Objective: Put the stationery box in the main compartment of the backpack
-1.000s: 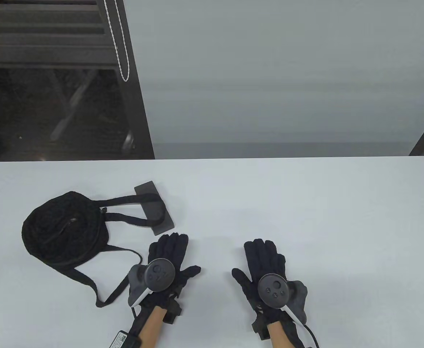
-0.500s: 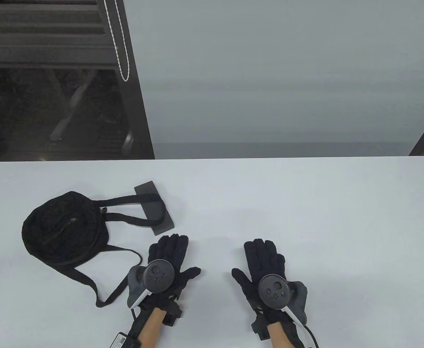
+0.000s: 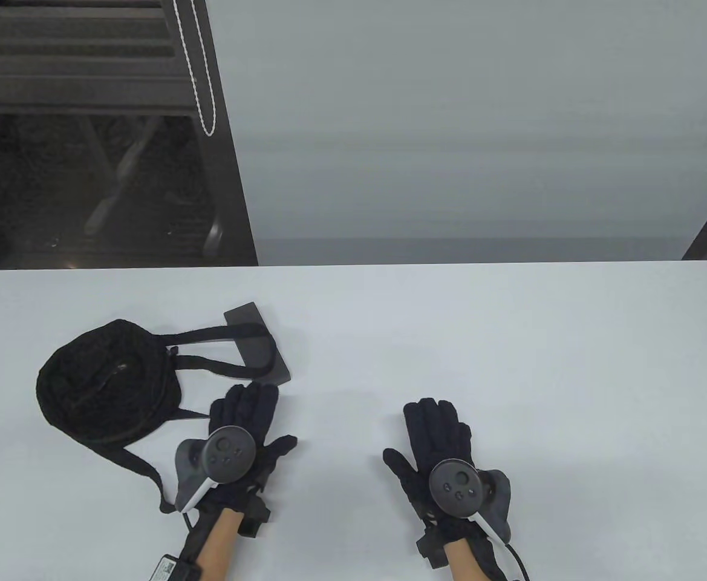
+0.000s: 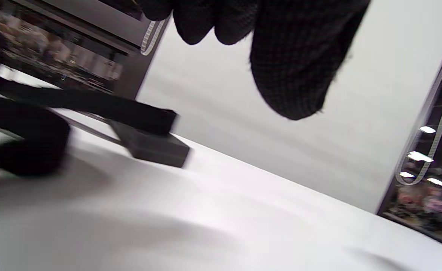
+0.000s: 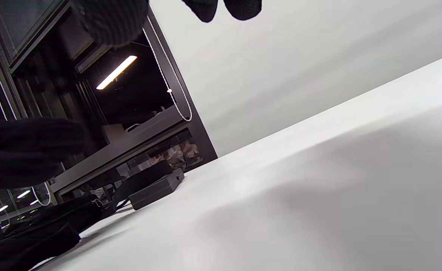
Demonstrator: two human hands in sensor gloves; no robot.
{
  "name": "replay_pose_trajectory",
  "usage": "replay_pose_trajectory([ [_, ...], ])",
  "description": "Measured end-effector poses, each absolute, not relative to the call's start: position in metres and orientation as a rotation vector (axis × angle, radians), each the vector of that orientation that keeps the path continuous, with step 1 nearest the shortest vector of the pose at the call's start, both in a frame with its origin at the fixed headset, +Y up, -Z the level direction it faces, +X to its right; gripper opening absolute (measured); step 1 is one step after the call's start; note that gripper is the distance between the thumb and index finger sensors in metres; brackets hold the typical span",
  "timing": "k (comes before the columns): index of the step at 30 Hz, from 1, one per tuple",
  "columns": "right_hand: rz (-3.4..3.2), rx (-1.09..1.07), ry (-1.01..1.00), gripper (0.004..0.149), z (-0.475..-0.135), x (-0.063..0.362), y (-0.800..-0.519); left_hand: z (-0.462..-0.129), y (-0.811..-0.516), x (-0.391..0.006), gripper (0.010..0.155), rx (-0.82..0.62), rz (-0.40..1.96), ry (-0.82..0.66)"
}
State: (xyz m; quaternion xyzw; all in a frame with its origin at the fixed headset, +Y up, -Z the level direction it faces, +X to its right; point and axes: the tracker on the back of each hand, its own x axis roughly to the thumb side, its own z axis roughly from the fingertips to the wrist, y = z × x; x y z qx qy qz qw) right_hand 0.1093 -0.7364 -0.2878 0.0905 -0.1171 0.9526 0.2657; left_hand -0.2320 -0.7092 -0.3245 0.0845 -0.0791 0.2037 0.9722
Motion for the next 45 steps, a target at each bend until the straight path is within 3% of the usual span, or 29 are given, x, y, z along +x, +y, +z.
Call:
replay_pose_trajectory([
  [5, 2.544, 0.248, -0.328, 0.075, -0.287, 0.111, -0.733, -0.339, -0.698, -0.313, 0.078, 0.132, 0.335, 0.000],
  [13, 2.519, 0.227, -0.328, 0.075, -0.288, 0.117, -0.733, -0.346, -0.711, -0.405, 0.092, -0.075, 0.265, 0.278],
  [18, 2.507, 0.219, -0.331, 0.075, -0.289, 0.118, -0.733, -0.353, -0.739, -0.425, 0.092, -0.241, 0.241, 0.373],
  [24, 2.498, 0.218, -0.327, 0.076, -0.289, 0.119, -0.733, -0.363, -0.746, -0.426, 0.075, -0.240, 0.201, 0.334],
  [32, 2.492, 0.224, -0.326, 0.075, -0.289, 0.118, -0.733, -0.369, -0.750, -0.423, 0.070, -0.126, 0.108, 0.286],
  [45, 2.463, 0.217, -0.328, 0.074, -0.289, 0.119, -0.733, -0.345, -0.707, -0.435, 0.044, 0.477, 0.391, 0.399],
])
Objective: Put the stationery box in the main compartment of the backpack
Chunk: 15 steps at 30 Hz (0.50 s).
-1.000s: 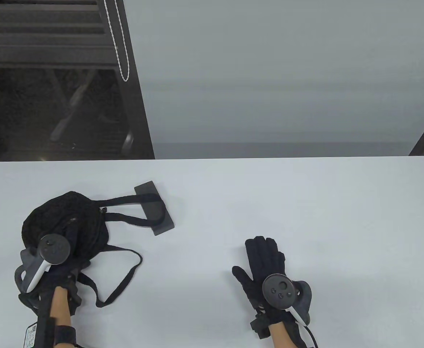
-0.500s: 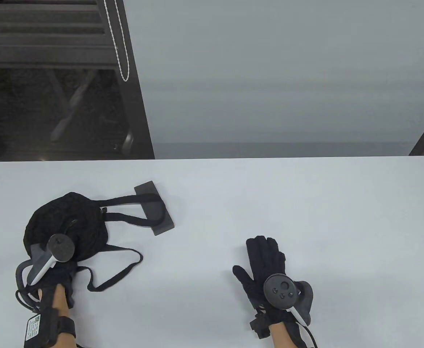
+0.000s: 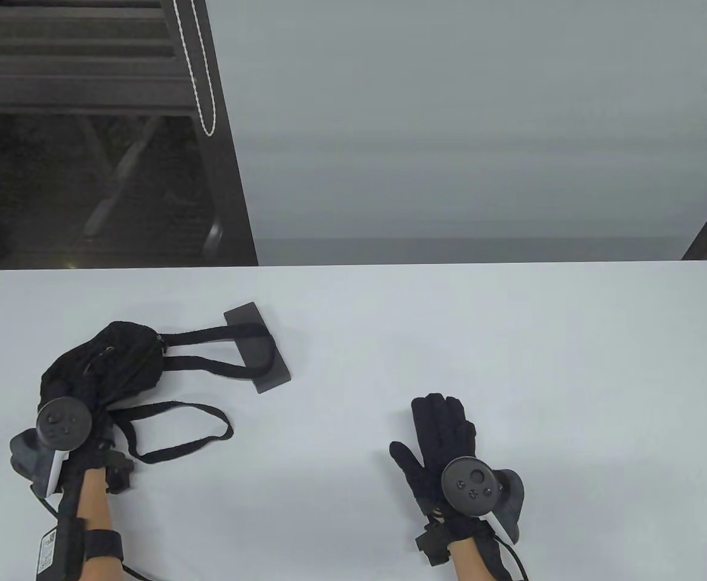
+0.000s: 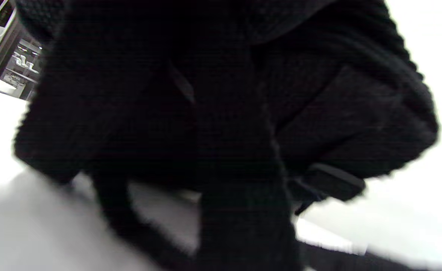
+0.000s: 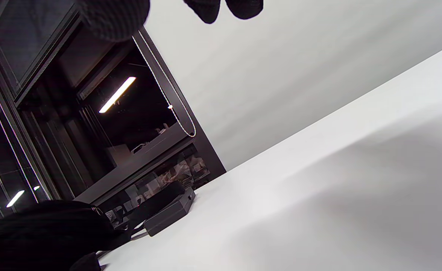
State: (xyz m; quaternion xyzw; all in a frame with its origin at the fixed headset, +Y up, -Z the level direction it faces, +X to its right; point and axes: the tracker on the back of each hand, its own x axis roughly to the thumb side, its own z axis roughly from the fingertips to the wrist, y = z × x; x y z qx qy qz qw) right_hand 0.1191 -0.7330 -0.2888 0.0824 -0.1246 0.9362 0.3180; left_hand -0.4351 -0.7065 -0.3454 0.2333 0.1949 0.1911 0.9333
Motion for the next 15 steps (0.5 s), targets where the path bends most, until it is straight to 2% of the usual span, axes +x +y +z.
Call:
replay_pose_trajectory([
  [8, 2.450, 0.219, -0.330, 0.074, -0.289, 0.119, -0.733, -0.328, -0.660, -0.428, 0.042, 0.611, 0.622, 0.265],
  [15, 2.444, 0.224, -0.331, 0.074, -0.288, 0.119, -0.733, -0.307, -0.601, -0.389, 0.041, 0.692, 0.705, 0.022],
])
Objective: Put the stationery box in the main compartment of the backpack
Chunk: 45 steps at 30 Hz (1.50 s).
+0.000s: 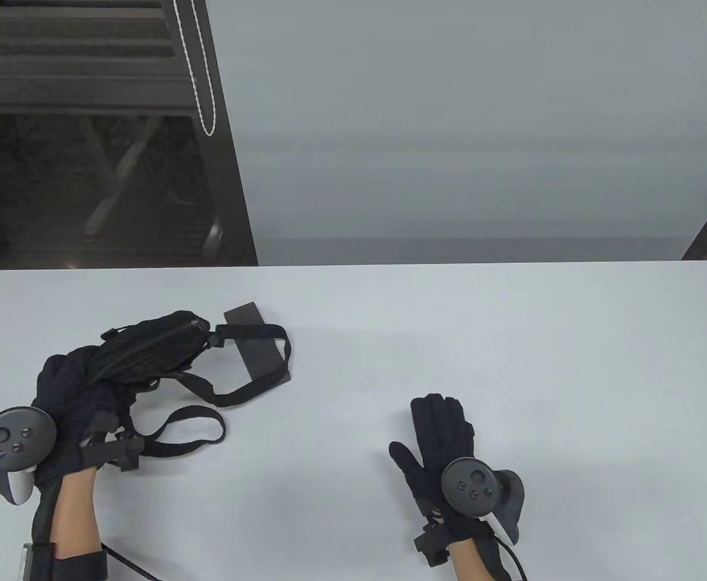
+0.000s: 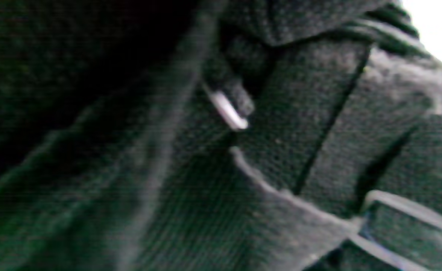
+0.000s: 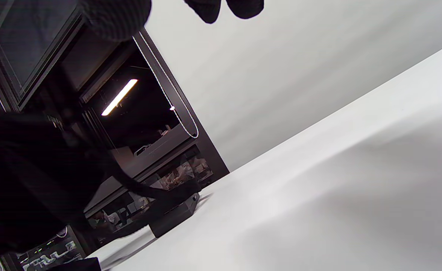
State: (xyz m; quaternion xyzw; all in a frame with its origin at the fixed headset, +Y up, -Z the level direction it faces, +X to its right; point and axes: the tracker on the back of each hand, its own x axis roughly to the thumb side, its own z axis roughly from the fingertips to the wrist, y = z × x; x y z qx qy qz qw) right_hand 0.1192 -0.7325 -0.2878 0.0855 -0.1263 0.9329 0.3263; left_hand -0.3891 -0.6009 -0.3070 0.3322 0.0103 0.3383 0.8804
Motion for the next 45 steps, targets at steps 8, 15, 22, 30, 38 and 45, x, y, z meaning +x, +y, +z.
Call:
replay_pose_trajectory([
  [8, 2.337, 0.231, -0.355, 0.074, -0.284, 0.125, -0.727, -0.280, -0.547, -0.298, 0.040, 0.664, 0.771, -0.273],
  [15, 1.862, 0.422, -0.283, 0.089, -0.279, 0.146, -0.714, -0.269, -0.541, -0.201, 0.039, 0.536, 0.827, -0.478],
  [22, 1.498, 0.526, -0.199, 0.089, -0.282, 0.164, -0.715, -0.274, -0.557, -0.146, 0.039, 0.412, 0.819, -0.562],
  [30, 1.515, 0.341, -0.206, 0.053, -0.293, 0.182, -0.732, -0.308, -0.593, -0.125, 0.044, 0.153, 0.768, -0.553],
  [38, 1.569, 0.199, -0.273, 0.044, -0.294, 0.190, -0.736, -0.325, -0.599, -0.139, 0.058, 0.138, 0.840, -0.573],
  [45, 1.518, 0.164, -0.289, 0.043, -0.292, 0.194, -0.737, -0.309, -0.575, -0.126, 0.051, 0.229, 1.011, -0.754],
])
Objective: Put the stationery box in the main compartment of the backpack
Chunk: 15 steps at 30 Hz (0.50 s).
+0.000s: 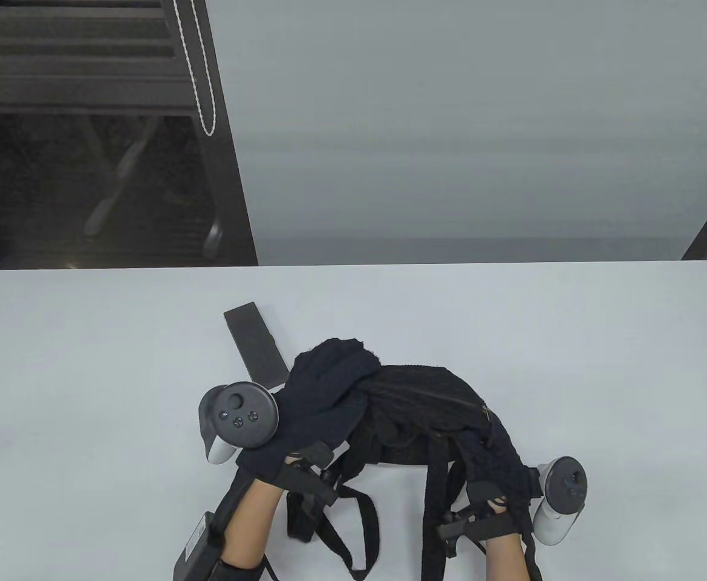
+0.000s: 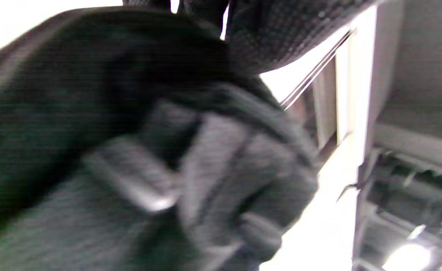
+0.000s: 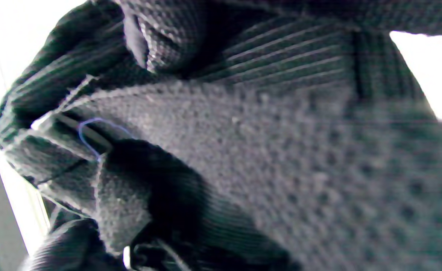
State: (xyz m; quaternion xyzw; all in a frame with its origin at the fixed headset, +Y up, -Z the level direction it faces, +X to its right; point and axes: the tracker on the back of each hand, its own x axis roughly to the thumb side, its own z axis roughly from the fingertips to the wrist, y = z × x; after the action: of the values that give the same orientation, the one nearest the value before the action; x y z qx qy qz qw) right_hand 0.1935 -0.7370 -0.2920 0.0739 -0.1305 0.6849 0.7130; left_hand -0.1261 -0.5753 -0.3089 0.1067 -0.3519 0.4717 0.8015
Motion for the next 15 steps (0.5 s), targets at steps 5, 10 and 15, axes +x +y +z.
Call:
replay_pose_trajectory([
  [5, 1.617, 0.146, -0.298, 0.043, -0.293, 0.191, -0.738, -0.296, -0.565, -0.100, 0.044, 0.208, 0.877, -0.794],
  [10, 1.773, 0.182, -0.322, 0.043, -0.291, 0.177, -0.731, -0.283, -0.573, -0.057, 0.051, 0.207, 0.583, -0.834],
  [15, 1.885, 0.242, -0.345, 0.043, -0.284, 0.156, -0.722, -0.275, -0.591, -0.027, 0.057, 0.173, 0.307, -0.849],
])
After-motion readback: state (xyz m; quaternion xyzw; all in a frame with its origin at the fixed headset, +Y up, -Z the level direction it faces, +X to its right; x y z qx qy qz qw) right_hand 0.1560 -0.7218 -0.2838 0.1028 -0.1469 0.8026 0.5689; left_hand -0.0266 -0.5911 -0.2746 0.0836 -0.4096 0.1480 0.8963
